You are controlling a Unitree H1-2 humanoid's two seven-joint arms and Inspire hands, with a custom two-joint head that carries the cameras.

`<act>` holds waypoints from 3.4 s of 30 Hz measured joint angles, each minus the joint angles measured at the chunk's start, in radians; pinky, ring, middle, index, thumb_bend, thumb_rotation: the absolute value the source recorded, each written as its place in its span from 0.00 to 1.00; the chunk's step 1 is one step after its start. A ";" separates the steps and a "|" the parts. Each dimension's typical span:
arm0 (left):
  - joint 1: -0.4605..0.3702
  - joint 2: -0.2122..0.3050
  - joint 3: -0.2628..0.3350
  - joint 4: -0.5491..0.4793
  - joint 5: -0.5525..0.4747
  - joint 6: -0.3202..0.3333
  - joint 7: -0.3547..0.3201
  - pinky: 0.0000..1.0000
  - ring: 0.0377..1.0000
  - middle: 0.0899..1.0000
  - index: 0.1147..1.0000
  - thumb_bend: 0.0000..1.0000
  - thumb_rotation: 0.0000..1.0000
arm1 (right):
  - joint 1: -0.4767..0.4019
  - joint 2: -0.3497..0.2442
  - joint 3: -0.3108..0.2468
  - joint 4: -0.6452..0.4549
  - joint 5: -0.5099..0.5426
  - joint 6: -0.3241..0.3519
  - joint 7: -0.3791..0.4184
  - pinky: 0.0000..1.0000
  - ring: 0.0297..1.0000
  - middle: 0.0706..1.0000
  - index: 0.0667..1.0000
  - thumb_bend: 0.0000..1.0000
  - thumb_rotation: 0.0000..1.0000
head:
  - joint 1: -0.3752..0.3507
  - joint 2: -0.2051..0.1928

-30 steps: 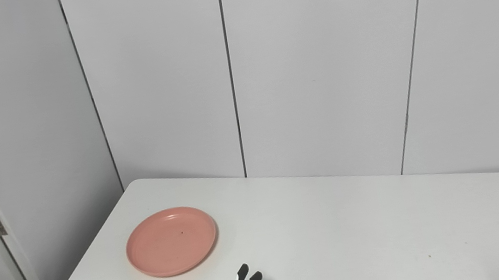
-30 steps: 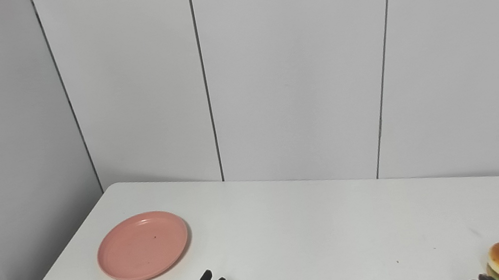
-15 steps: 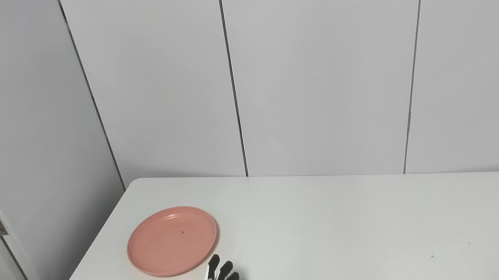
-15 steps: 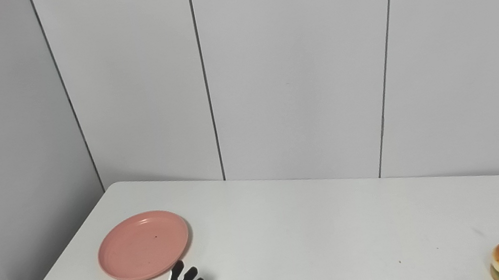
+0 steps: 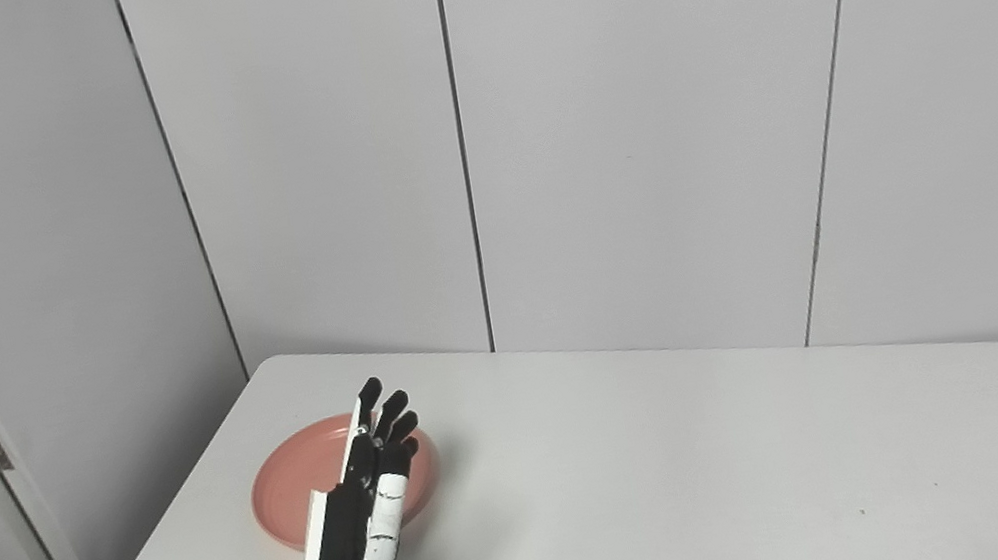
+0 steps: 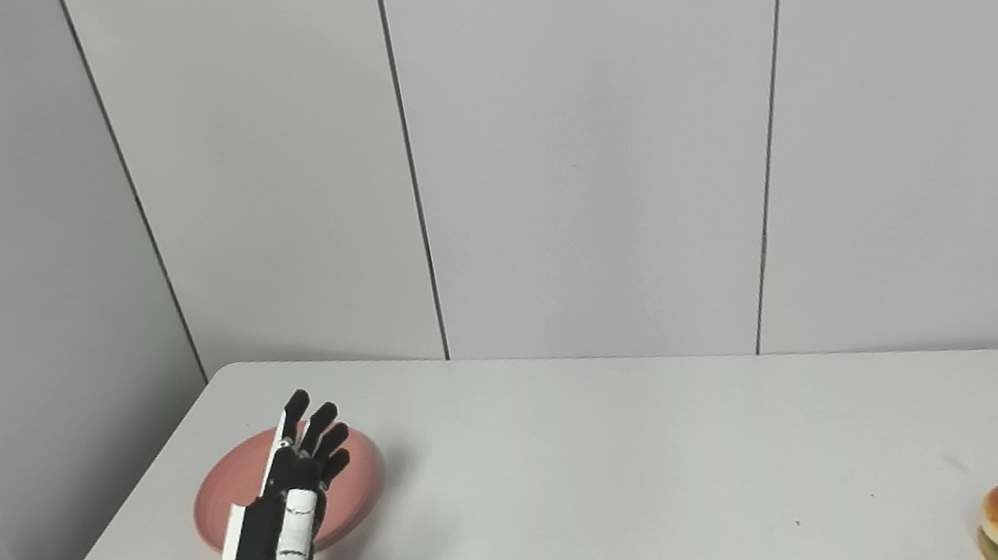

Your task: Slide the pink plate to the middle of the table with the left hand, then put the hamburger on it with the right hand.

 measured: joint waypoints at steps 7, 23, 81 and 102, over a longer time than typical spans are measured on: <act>-0.097 0.112 0.088 0.074 -0.041 -0.001 0.019 0.92 0.91 0.94 0.93 0.85 0.89 | 0.002 -0.002 -0.001 -0.003 0.001 0.004 0.000 0.91 0.87 0.87 0.89 0.87 0.92 | 0.002 0.000; -0.145 0.168 0.149 0.254 -0.045 -0.047 0.061 0.93 0.93 0.93 0.92 0.82 0.89 | -0.014 -0.009 -0.004 0.023 0.009 -0.001 0.024 0.94 0.89 0.87 0.90 0.86 0.92 | 0.058 -0.064; -0.412 0.372 0.156 1.144 -0.140 -0.353 0.100 0.92 0.92 0.94 0.90 0.74 0.91 | 0.045 -0.035 0.001 -0.033 0.043 0.002 0.060 0.88 0.87 0.85 0.90 0.84 0.94 | 0.044 -0.009; -0.447 0.374 0.092 1.101 -0.176 -0.150 -0.009 0.84 0.89 0.89 0.81 0.76 0.91 | 0.071 -0.033 0.015 -0.068 0.013 0.022 0.031 0.88 0.87 0.84 0.91 0.80 0.94 | 0.028 -0.008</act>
